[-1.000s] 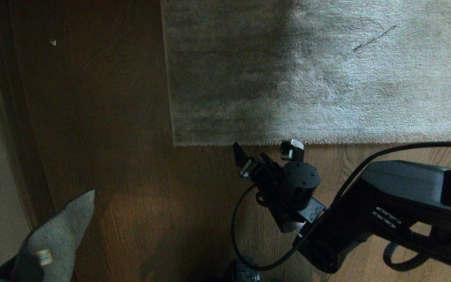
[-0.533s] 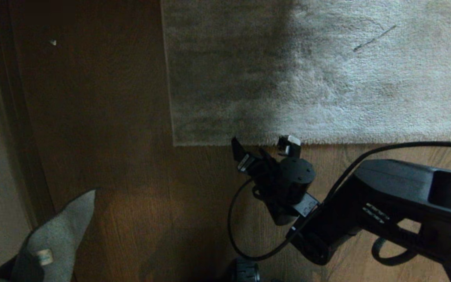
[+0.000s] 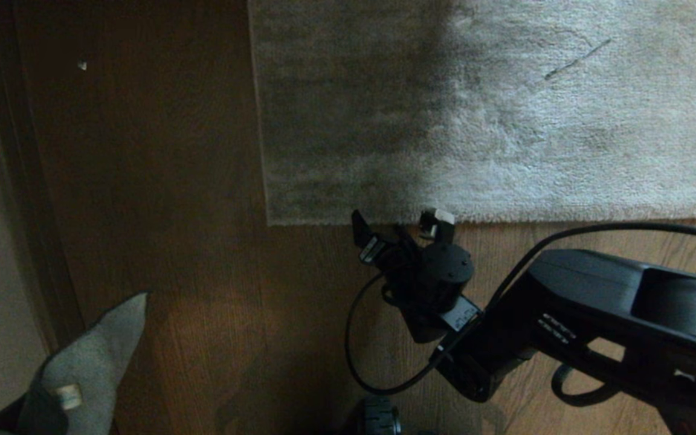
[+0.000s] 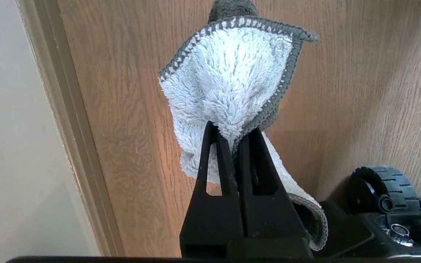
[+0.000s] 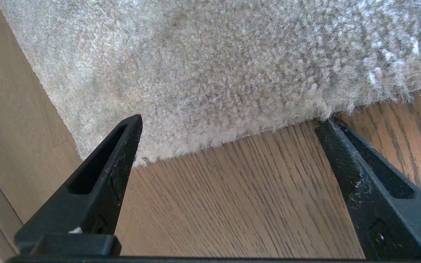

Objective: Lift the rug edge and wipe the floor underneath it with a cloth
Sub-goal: Lift up the carpet

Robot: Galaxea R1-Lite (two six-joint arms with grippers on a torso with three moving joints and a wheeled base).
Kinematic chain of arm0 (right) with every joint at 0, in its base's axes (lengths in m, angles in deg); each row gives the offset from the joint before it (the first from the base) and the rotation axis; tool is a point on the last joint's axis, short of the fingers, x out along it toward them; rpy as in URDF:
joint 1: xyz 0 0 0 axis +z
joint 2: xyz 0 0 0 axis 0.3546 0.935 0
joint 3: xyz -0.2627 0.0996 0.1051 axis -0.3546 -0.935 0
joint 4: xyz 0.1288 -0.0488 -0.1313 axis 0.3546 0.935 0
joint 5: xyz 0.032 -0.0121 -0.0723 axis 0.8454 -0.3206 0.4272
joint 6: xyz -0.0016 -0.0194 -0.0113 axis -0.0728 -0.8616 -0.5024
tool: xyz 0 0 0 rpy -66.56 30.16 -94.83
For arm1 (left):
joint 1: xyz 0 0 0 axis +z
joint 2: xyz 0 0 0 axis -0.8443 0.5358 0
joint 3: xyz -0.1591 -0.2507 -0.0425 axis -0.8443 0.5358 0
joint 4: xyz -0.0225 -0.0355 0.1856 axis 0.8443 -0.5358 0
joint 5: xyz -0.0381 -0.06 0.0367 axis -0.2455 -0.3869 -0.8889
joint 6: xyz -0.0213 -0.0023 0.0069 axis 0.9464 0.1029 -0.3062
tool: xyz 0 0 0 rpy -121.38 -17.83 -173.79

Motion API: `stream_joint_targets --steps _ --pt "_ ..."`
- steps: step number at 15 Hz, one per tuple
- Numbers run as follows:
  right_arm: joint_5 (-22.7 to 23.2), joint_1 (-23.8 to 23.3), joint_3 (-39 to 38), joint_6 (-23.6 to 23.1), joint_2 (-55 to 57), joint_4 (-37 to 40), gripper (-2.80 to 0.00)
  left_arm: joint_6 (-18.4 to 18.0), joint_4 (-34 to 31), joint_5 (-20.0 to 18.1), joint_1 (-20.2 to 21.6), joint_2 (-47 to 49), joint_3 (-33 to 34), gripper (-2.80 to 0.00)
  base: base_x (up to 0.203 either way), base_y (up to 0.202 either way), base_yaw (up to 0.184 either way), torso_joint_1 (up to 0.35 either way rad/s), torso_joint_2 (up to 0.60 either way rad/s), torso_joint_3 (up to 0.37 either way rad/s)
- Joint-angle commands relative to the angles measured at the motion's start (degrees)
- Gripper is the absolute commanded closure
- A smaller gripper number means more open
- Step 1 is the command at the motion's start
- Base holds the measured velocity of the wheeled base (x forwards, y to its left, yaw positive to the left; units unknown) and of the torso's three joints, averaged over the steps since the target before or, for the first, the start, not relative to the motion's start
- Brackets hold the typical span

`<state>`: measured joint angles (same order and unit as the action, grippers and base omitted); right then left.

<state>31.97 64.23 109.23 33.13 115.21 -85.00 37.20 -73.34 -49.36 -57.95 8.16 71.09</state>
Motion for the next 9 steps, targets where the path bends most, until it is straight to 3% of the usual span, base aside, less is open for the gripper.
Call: stream_joint_targets --steps 1,9 --pt "-0.1 0.0 0.2 0.3 0.3 -2.7 -2.80 0.0 0.0 0.0 0.0 0.0 0.0 0.00 0.000 0.000 0.000 0.000 0.00 0.000" --pt "-0.1 -0.1 0.2 0.2 0.4 -2.7 -2.80 0.0 0.0 0.0 0.0 0.0 0.0 0.00 0.000 0.000 0.000 0.000 0.00 0.000"
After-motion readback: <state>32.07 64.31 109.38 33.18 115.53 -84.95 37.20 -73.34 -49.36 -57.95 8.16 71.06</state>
